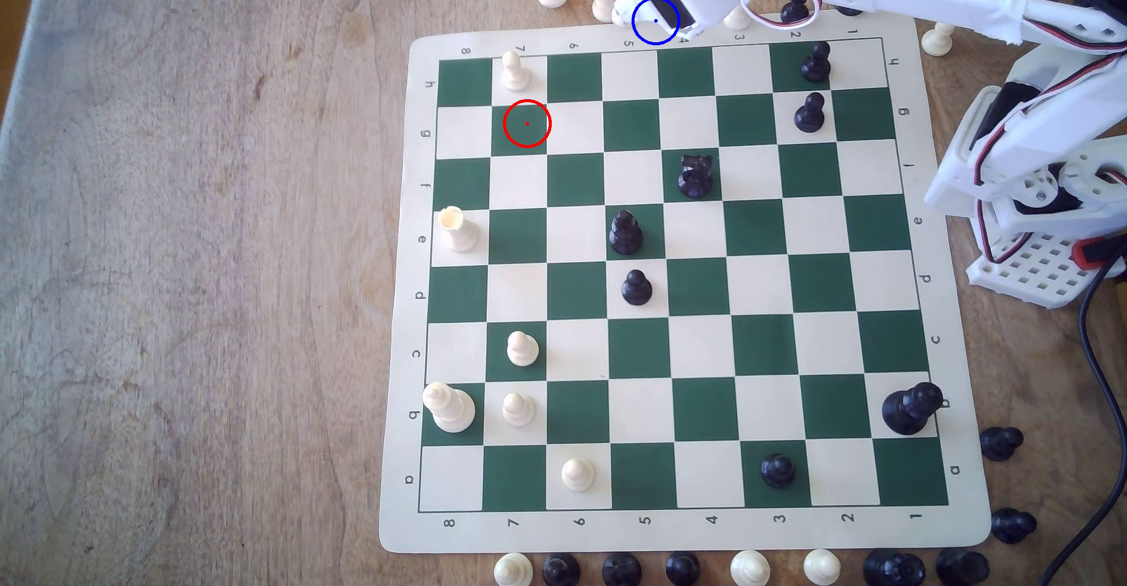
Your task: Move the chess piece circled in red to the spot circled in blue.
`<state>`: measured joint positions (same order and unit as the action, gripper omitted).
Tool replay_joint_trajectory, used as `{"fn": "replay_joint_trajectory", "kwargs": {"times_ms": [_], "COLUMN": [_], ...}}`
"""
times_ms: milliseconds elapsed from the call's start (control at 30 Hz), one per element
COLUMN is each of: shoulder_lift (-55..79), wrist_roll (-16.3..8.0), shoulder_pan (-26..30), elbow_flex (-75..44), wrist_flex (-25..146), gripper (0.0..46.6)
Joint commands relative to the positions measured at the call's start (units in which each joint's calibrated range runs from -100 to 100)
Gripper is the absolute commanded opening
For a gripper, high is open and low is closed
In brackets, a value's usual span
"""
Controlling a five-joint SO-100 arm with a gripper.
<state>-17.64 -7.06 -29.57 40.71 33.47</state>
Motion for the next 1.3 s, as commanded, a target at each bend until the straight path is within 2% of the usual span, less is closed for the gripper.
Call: {"fn": "replay_joint_trajectory", "kwargs": {"times_ms": [0,333,1267], "shoulder_lift": [-3.5,2.4,10.0], "wrist_roll": [0.6,1.9,3.0], "shoulder_pan": [-1.4,-4.8,-4.5], "elbow_flex": [0.8,4.8,5.9], "wrist_flex": [-2.7,-10.4,-15.8], "gripper": [3.3,3.3,3.3]}}
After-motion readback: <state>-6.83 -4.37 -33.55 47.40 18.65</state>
